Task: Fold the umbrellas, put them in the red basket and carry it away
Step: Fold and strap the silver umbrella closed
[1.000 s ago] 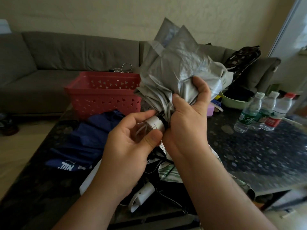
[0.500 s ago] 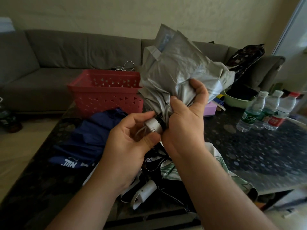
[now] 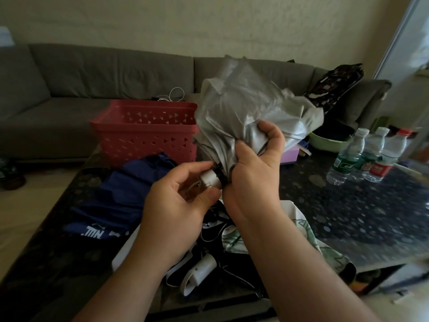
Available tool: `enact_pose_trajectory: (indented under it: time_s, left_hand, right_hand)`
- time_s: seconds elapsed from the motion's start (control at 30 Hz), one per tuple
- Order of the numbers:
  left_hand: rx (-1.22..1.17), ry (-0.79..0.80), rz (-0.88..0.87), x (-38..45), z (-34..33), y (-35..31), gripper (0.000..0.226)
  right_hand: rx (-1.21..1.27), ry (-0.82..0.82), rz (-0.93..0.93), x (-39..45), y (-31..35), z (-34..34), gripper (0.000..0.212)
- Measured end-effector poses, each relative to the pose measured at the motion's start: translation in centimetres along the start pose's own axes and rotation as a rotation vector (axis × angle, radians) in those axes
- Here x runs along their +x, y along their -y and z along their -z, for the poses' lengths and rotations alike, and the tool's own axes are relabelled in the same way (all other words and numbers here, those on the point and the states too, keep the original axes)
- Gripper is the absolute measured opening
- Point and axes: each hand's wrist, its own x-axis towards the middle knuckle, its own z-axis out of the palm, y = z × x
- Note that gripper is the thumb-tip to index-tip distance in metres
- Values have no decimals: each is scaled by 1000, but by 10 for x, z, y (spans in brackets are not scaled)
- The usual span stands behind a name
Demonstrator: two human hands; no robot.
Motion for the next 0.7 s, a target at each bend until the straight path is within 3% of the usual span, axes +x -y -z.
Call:
enact_pose_trajectory:
  time_s: [0.07,0.13,0.23,0.47,0.57,0.7]
  left_hand:
    - [-51,29,53,0,-2,1,44]
    - [-265,84,168,3,-2,-1,41]
    - [-559,100,343,8,-1,-5,58]
    - [-233,-113,228,5,0,2,86]
    - [-11,-164,104,4,9,0,95]
    - [103,-172,46,2,16,-1,104]
  right_hand:
    - [-31,15,36,-1,0,-1,50]
    - [-17,24,19,-5,-1,-2,49]
    - [-128,5,11,-21,-13,-1,48]
    - [-7,22,-104,-34,-18,2,20]
    - [7,75,-101,-25,-15,11,37]
    - [-55,49,-62,-11,-8,23,78]
